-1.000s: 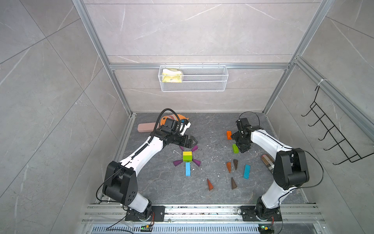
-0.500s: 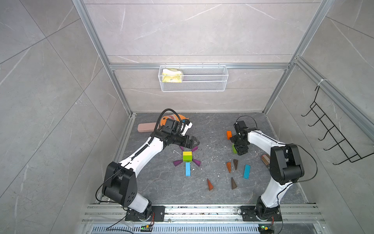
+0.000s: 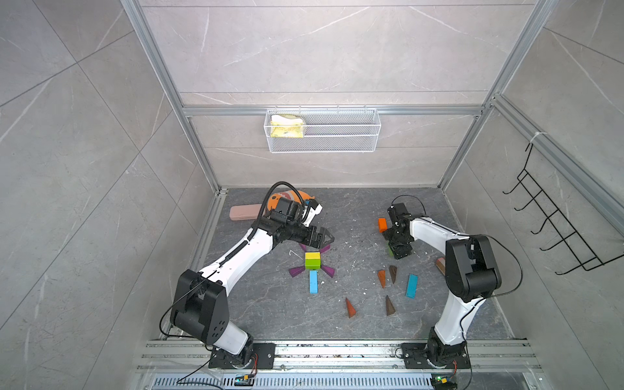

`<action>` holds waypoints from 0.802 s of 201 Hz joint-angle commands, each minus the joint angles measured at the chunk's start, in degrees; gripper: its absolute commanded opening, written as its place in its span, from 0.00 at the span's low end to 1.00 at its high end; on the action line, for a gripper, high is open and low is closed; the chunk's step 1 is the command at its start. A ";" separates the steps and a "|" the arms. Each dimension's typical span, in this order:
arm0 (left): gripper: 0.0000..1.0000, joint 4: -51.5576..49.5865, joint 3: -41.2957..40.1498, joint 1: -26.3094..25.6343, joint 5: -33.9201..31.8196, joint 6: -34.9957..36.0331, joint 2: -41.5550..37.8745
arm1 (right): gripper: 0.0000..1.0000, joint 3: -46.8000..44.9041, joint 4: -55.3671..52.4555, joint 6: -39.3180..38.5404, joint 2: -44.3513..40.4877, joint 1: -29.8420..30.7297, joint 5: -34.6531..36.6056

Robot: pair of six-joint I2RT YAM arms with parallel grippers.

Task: Assemble a small pinwheel with building blocks
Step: Pick up the building block from the center of the board.

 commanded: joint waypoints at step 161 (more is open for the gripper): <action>1.00 1.80 0.03 -0.43 3.06 -1.02 -2.07 | 0.60 7.38 -2.40 -25.99 5.79 -2.20 -5.36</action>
